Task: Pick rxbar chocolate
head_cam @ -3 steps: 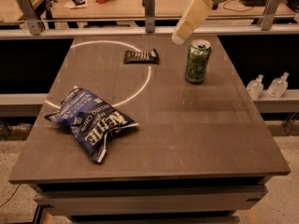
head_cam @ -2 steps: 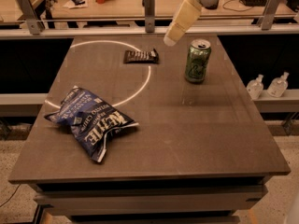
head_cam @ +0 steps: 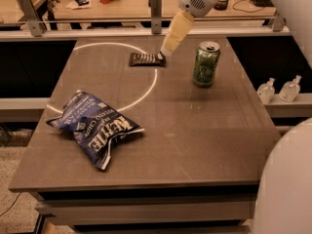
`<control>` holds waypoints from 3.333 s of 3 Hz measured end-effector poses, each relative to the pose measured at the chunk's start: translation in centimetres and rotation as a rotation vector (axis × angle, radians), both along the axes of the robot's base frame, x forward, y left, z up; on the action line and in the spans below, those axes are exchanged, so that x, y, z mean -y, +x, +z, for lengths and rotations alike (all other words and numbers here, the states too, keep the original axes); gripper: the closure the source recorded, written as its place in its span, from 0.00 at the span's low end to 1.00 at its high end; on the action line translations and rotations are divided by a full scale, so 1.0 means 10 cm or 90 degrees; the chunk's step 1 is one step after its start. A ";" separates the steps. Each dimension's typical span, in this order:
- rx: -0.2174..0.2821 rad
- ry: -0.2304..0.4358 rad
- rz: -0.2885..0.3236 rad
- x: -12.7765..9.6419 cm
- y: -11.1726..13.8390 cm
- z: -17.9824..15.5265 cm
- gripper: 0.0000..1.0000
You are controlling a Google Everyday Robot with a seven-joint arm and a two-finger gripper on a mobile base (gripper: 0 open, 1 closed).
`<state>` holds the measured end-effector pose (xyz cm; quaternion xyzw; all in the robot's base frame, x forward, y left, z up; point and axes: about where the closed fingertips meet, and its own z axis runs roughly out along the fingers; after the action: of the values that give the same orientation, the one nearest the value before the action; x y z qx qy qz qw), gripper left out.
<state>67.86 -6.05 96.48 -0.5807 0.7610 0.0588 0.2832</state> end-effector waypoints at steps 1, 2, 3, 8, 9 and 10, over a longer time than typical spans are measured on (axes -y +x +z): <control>-0.004 -0.006 -0.015 0.07 0.43 -0.36 0.00; -0.004 -0.006 -0.015 0.06 0.43 -0.36 0.00; -0.008 -0.010 -0.005 0.01 0.45 -0.38 0.00; -0.039 -0.040 0.008 -0.33 0.83 -0.88 0.00; -0.027 -0.043 0.034 -0.40 0.77 -1.02 0.00; -0.038 -0.049 0.072 -0.53 0.69 -1.17 0.00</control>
Offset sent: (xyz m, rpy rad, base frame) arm 0.0713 -0.0232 -0.0487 -0.0058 -0.0100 -0.0744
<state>74.72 -0.76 84.83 -0.6314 0.7367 0.0624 0.2339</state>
